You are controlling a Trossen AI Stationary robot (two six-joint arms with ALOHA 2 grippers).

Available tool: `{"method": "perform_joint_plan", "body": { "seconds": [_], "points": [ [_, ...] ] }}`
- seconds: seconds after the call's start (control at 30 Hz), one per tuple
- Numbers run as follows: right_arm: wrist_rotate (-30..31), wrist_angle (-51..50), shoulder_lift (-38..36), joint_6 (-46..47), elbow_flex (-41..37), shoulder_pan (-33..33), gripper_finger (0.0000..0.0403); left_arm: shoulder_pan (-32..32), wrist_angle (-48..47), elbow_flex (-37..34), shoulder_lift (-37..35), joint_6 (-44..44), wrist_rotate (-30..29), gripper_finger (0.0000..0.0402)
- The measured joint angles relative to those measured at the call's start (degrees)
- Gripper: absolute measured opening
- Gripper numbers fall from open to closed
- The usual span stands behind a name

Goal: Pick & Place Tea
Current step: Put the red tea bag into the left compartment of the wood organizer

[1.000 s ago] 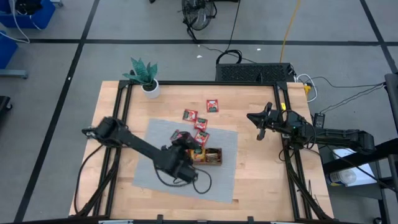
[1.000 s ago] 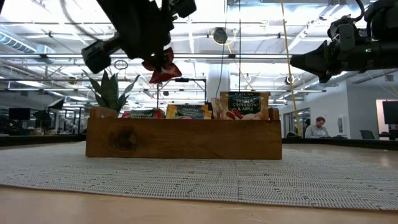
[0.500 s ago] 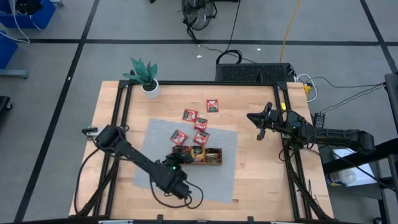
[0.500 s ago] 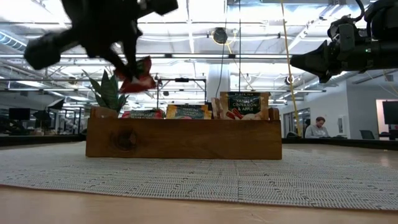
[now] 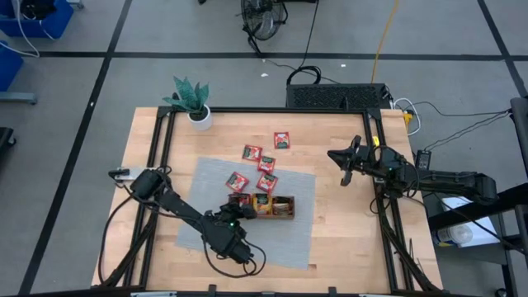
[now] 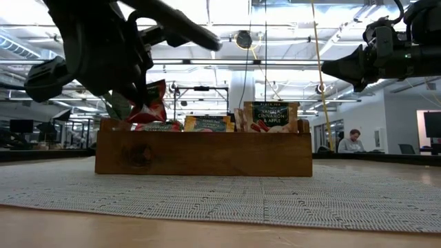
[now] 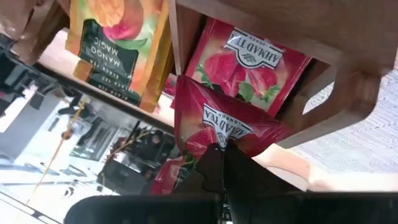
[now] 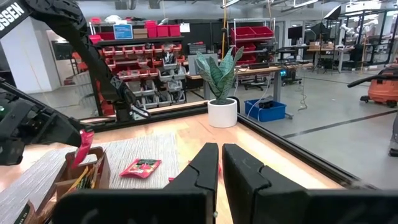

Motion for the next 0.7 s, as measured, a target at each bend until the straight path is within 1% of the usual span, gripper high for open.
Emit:
{"method": "perform_joint_plan", "body": {
  "seconds": [0.07, 0.2, 0.27, 0.37, 0.57, 0.7],
  "points": [
    [0.0, 0.03, 0.02, -0.01, 0.0, 0.01, 0.0014, 0.14, 0.75, 0.0, 0.0, 1.41, 0.02, 0.0004],
    [-0.01, 0.01, 0.02, 0.0, 0.0, 0.02, 0.0013, 0.75, 8.51, -0.02, 0.0, 7.37, 1.47, 0.0003],
    [0.0, 0.01, 0.02, -0.01, 0.0, 0.02, 0.0014, 1.19, 10.33, -0.02, 0.0, 10.33, 1.47, 0.0004],
    [0.0, 0.01, 0.02, -0.01, 0.0, 0.02, 0.0013, 1.92, 10.36, -0.04, 0.0, 11.89, 1.47, 0.0003],
    [0.0, 0.0, 0.02, -0.01, 0.0, 0.02, 0.0013, 2.75, 8.85, -0.15, -0.02, 12.0, 1.57, 0.0003],
    [0.0, 0.0, 0.02, -0.01, 0.0, 0.0, 0.0013, 2.69, 9.32, -1.27, -0.03, 12.11, 3.66, 0.0003]
  ]
}}
